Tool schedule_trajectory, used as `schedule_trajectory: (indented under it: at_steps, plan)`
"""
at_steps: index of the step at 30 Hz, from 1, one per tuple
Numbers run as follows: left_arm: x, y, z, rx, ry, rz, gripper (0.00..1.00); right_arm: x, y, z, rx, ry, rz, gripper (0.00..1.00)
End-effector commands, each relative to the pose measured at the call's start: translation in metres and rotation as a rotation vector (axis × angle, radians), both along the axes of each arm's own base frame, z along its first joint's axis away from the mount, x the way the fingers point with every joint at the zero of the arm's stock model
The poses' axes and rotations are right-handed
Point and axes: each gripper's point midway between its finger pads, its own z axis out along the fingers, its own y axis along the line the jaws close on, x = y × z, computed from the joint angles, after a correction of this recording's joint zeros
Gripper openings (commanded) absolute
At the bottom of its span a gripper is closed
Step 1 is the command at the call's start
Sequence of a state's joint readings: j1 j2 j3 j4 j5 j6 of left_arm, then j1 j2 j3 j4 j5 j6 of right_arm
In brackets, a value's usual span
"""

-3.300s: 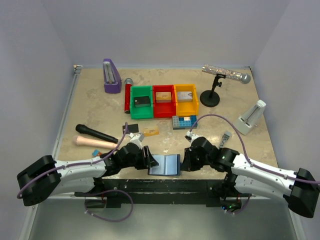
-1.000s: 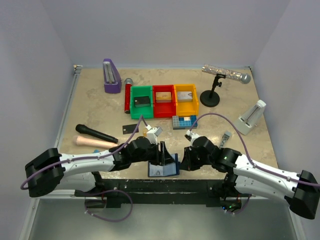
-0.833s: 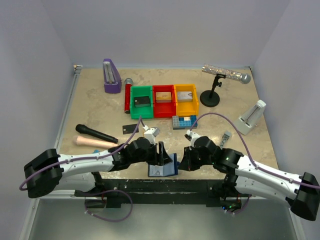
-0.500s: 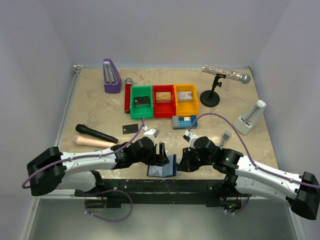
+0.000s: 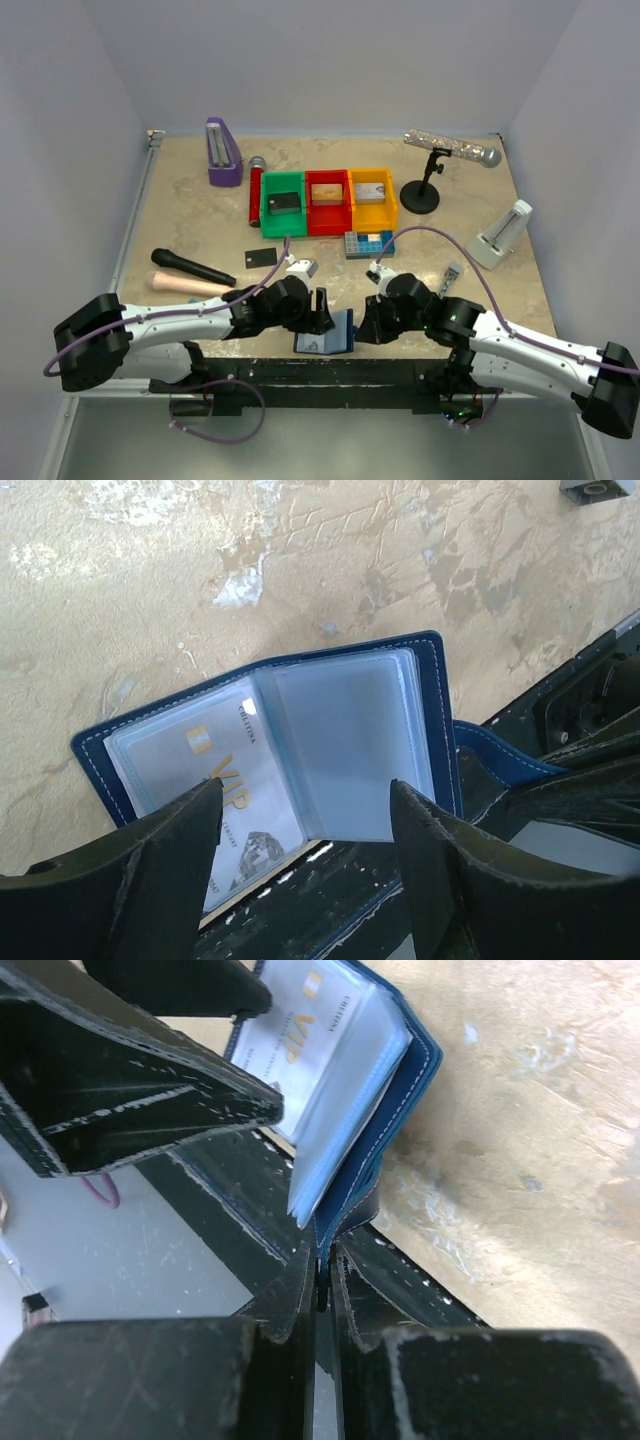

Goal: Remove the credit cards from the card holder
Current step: Remove the credit card from the card holder.

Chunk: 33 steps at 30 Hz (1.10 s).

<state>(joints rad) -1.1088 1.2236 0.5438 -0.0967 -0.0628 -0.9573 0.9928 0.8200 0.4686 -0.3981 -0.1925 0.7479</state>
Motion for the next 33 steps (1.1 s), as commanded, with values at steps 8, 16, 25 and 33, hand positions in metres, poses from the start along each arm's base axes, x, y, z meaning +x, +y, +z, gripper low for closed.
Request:
schedule_trajectory:
  at_steps: [8,16,25,33]
  plan:
    - [0.002,0.021,-0.012,-0.039,-0.012,0.087,0.65,0.013,-0.015,-0.012,-0.094,-0.019,-0.105,0.0]
    - [0.005,0.039,-0.026,-0.024,0.001,0.16,0.54,0.014,-0.022,-0.017,-0.149,-0.012,-0.12,0.0]
    - [0.013,0.042,0.003,-0.092,-0.055,0.176,0.52,0.023,-0.044,0.018,-0.19,-0.09,-0.181,0.53]
    - [0.019,0.052,0.026,-0.198,-0.137,0.219,0.49,0.026,0.006,0.086,0.162,-0.216,-0.062,0.53]
